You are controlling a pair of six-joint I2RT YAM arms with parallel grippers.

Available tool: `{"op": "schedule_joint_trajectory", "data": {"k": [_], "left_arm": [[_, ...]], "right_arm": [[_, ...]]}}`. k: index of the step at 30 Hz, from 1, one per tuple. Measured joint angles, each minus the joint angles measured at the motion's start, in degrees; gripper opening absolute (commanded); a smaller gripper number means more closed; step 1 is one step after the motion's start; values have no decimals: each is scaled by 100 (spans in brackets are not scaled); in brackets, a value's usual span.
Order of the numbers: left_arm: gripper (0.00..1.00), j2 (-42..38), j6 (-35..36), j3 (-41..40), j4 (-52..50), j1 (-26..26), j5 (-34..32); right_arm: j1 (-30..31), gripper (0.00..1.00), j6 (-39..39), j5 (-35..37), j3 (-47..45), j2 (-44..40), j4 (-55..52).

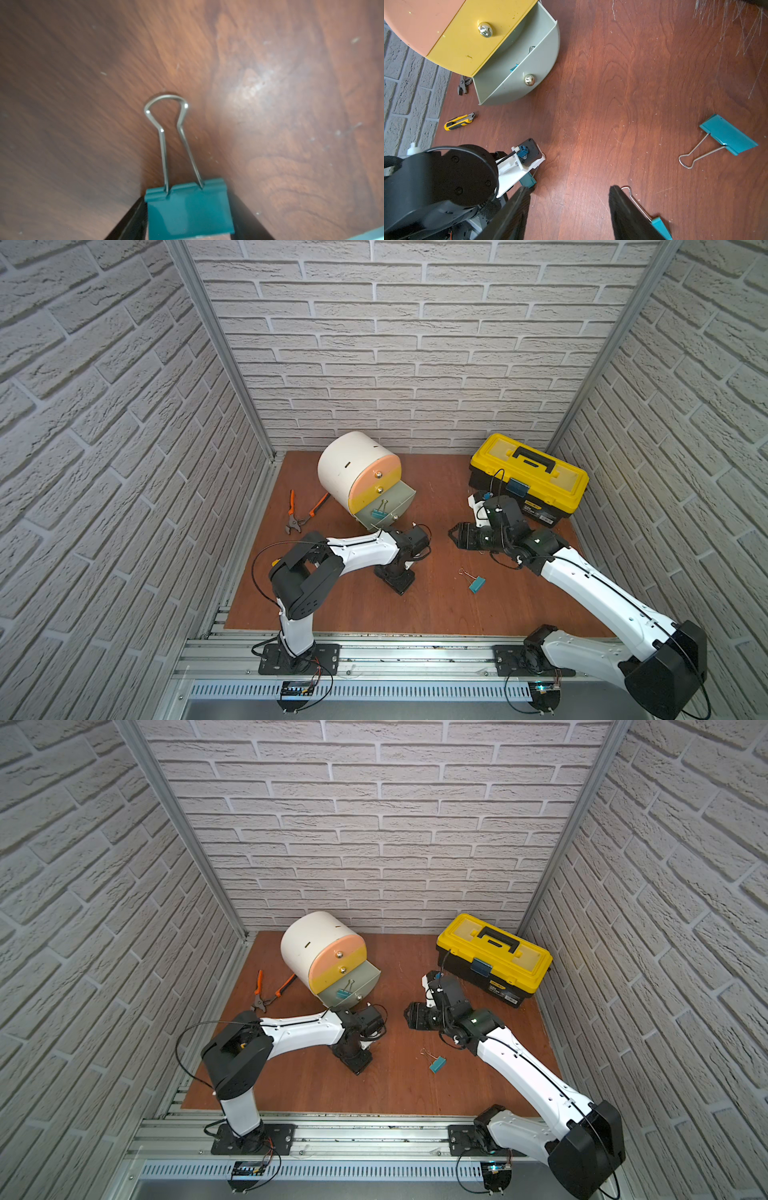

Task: Put the binder clips in the drawer according to color
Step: Pick up the binder clip at the center of the board, then place the binder clip in the drawer.

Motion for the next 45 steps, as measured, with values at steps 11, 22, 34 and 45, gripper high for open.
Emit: {"op": "schedule_joint_trajectory", "data": {"k": [11,22,34,45], "left_arm": [[51,-9,-142,170,-151,2,-179],[51,-514,-26,1196,-765,522,-667],[51,-321,623,2457,-1252,1246,-1565],[51,332,1163,2662,-1215,1261,-2667]], "right_arm": [[0,63,-22,0,0,2,0],[-55,63,-85,-7,11,94,20],[-251,62,-175,-105,195,382,142],[-437,62,-245,-267,313,577,177]]}}
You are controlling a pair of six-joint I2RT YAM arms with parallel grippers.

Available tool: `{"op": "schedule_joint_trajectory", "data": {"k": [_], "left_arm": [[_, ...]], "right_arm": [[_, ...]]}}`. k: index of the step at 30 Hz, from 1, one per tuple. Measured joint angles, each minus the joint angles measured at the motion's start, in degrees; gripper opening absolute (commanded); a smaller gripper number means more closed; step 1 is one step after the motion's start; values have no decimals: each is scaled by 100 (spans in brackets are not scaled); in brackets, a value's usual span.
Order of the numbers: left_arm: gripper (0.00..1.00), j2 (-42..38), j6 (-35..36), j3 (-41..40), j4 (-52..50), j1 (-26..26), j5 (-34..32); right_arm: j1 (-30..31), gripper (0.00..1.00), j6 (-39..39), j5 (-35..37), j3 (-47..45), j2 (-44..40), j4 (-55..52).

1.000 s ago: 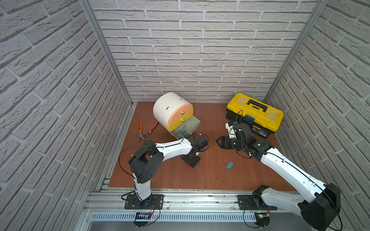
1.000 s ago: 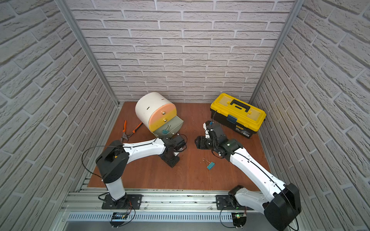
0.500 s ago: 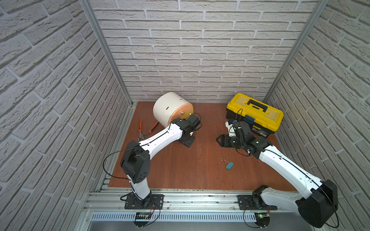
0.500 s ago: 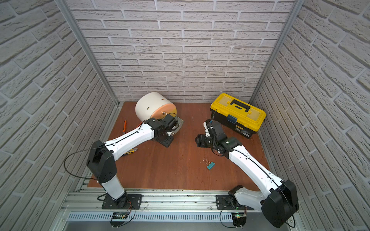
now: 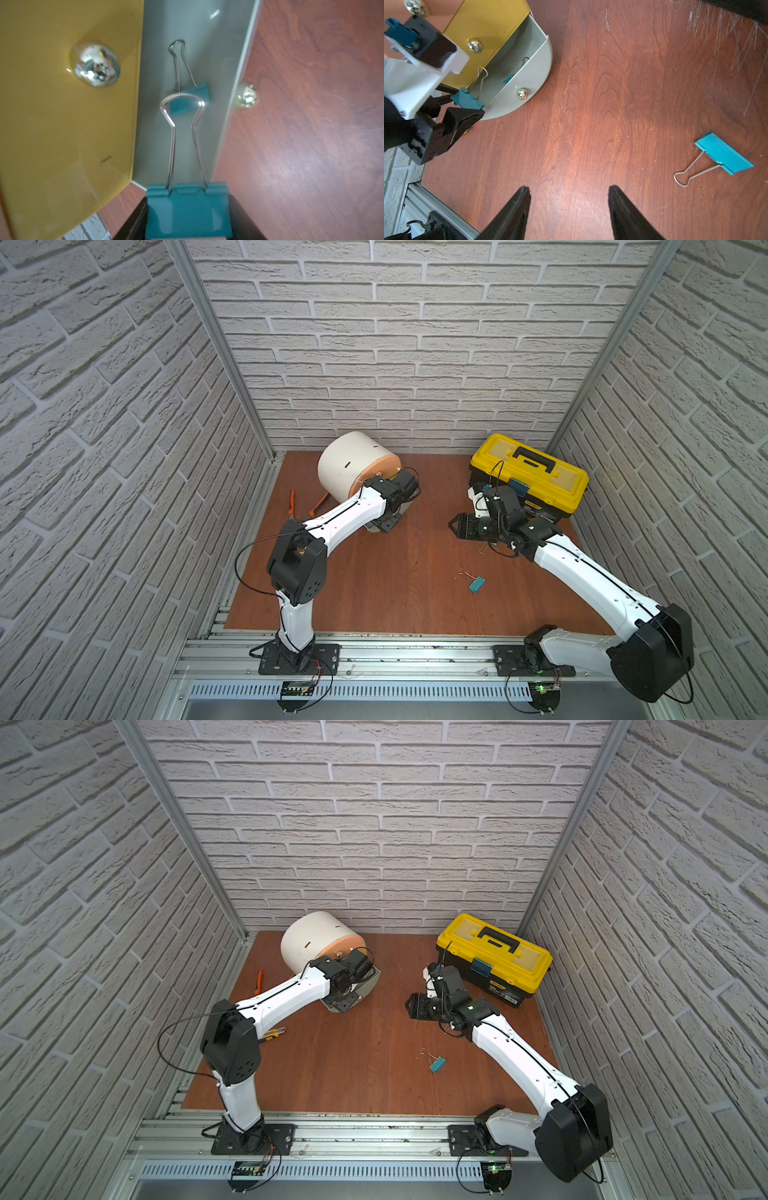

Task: Put the binder clips in the drawer according to color
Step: Place the binder clip in the drawer.

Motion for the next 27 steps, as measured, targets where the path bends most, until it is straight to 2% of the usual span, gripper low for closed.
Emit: {"op": "schedule_joint_trajectory", "data": {"k": [6,16,27], "left_arm": [[55,33,190,61,63,0,-413],[70,33,286,98,173,0,-730],[68,22,256,111,190,-79,-772]], "right_arm": [[-42,62,-13,-28,2,0,0],[-50,62,-13,-111,28,52,0],[-50,63,-2,-107,-13,2,-9]]}}
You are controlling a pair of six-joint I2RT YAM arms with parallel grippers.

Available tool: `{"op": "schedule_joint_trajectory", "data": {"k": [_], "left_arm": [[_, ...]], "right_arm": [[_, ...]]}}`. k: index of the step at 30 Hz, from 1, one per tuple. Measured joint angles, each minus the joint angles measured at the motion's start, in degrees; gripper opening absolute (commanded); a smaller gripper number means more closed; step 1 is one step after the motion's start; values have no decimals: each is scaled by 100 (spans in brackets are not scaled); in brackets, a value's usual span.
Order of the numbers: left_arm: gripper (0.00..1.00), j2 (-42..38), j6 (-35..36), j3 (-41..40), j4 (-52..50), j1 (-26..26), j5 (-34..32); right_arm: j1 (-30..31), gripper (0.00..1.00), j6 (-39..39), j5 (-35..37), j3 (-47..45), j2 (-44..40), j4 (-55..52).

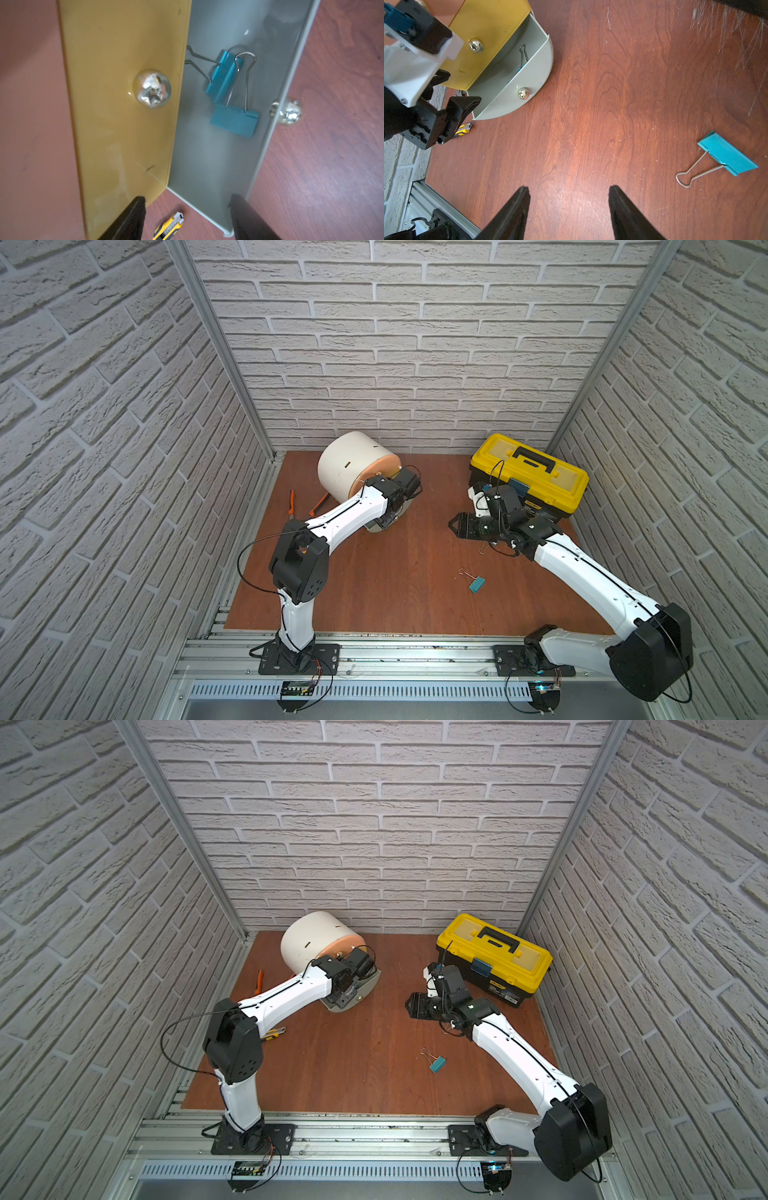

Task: Put the binder clips in the drawer according to color
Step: Place the binder clip in the drawer, then pick up the binder clip at the center of the board.

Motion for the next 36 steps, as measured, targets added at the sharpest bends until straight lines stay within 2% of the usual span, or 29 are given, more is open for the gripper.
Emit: {"op": "schedule_joint_trajectory", "data": {"k": [7,14,20,27,36], "left_arm": [[68,-284,-345,-2,-31,-459,28],[67,-955,-1102,-223,-24,-876,332],[67,-1652,-2015,-1080,205,-896,1016],[66,-2540,-3136,-2199,931,-942,1847],[70,-4135,-4194,-3287,1582,-831,2299]], "right_arm": [[-2,65,177,136,-302,-48,-199],[-2,66,413,448,-719,-2,-516],[-2,66,651,748,-914,284,-682],[-4,67,776,885,-1158,492,-688],[-4,68,765,1012,-1266,1049,-610]]}}
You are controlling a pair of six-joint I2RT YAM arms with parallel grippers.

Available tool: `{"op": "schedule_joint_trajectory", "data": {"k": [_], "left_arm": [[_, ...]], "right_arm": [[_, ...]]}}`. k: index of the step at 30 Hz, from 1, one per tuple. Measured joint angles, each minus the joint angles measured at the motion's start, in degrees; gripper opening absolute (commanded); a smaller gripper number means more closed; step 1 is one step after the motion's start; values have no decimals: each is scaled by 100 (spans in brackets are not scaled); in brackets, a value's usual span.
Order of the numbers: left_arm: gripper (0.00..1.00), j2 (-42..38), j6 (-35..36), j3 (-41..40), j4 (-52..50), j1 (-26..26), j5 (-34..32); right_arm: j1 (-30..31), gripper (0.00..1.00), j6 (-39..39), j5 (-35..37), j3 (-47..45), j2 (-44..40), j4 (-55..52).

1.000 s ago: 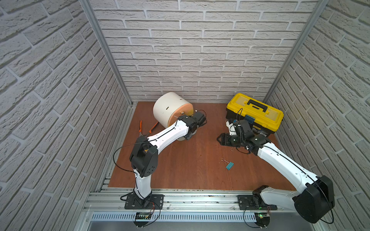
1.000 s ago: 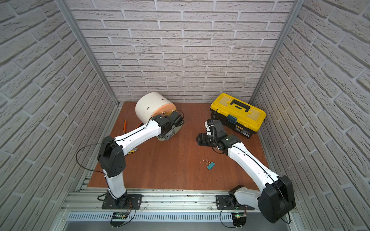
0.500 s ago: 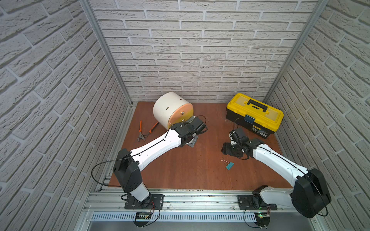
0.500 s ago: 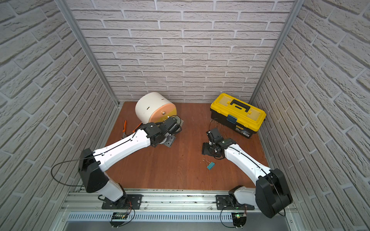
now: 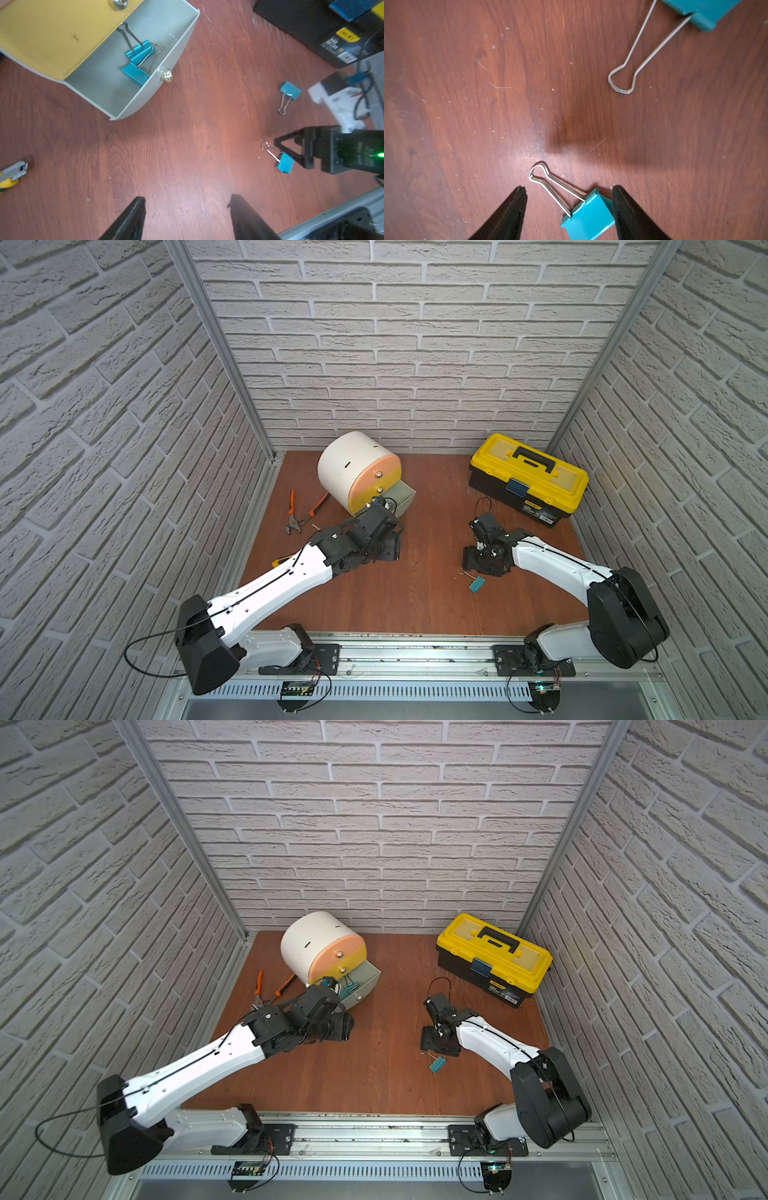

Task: Put the binder clips in the drawer according to color
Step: Pick up the binder clip at the center of the board.

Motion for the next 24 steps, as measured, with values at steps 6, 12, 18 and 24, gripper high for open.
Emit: {"op": "schedule_joint_trajectory", "data": {"k": [6,12,18,24], "left_arm": [[70,-1082,-470,-726,17,686,243],[70,-1471,-520,-890,-127,1244,492],[70,-1504,-498,-931,-153,1563,741],[70,-1502,-492,-1014,-151,1665,903]], "right_arm": [[0,68,-35,-63,-247,63,153],[2,68,-146,-275,-376,59,249],[79,68,-262,-553,-496,-87,358],[332,68,-306,-627,-507,-201,186]]}}
